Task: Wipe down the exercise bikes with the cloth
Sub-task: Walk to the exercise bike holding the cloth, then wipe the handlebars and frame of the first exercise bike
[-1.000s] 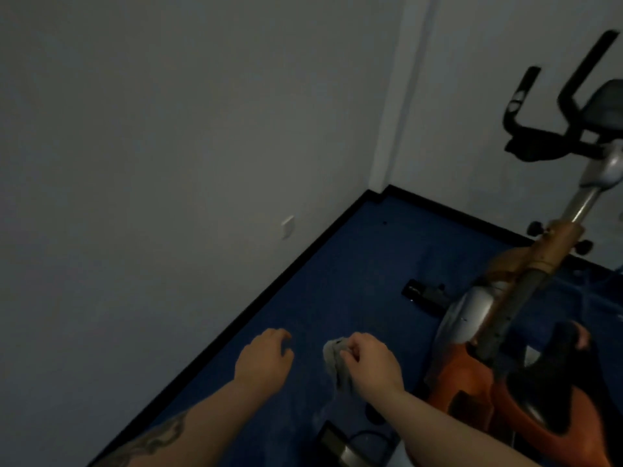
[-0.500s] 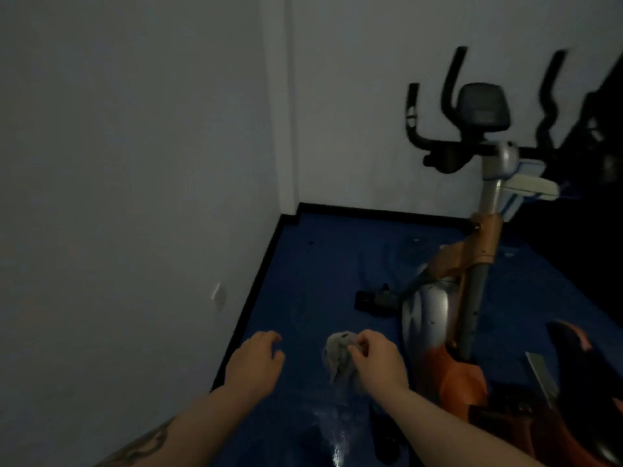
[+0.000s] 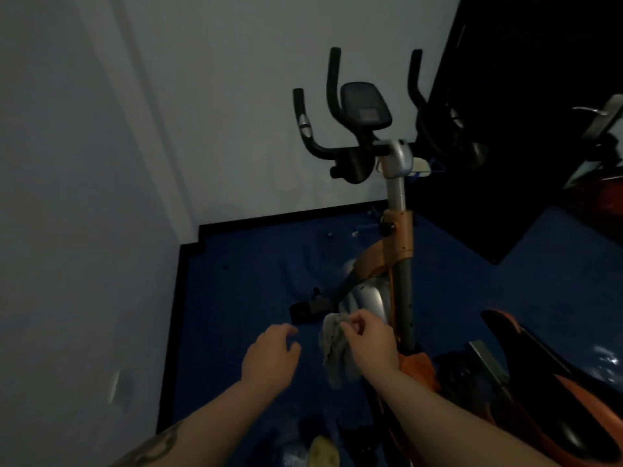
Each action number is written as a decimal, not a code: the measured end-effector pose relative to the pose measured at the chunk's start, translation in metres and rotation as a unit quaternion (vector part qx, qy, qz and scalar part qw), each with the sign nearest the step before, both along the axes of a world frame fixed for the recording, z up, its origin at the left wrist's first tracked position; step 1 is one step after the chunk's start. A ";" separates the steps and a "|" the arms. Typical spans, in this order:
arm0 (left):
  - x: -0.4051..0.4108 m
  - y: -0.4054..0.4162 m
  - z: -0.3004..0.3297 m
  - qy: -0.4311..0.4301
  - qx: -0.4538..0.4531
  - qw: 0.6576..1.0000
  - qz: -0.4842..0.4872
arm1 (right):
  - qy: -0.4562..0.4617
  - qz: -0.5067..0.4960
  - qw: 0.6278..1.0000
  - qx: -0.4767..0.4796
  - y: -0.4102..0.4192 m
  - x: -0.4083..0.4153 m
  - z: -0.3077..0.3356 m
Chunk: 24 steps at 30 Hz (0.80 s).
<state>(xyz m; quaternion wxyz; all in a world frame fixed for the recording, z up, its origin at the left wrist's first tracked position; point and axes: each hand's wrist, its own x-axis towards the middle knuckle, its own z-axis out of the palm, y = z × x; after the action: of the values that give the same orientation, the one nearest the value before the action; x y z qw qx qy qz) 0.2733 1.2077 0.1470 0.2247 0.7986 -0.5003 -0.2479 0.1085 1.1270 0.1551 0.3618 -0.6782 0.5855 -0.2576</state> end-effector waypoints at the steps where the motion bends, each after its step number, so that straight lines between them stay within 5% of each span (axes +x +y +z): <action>1: -0.001 -0.018 0.002 0.000 -0.010 1.000 -0.012 | -0.015 -0.014 1.000 0.002 -0.013 0.003 0.000; 9: -0.001 -0.174 0.034 -0.013 -0.079 0.995 -0.066 | -0.114 -0.083 0.990 -0.026 -0.133 0.019 0.031; 14: 0.004 -0.247 0.066 0.052 -0.180 0.981 -0.059 | -0.198 -0.095 0.975 -0.033 -0.194 0.027 0.065; 24: 0.050 -0.357 0.124 0.182 -0.388 0.903 0.010 | -0.310 -0.094 0.935 -0.142 -0.299 0.073 0.154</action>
<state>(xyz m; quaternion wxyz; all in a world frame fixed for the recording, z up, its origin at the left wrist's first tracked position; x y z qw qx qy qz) 0.3231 0.8509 0.2708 0.6065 0.5944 -0.4990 -0.1727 0.1817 0.8278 0.3086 0.3993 -0.5511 0.4622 -0.5686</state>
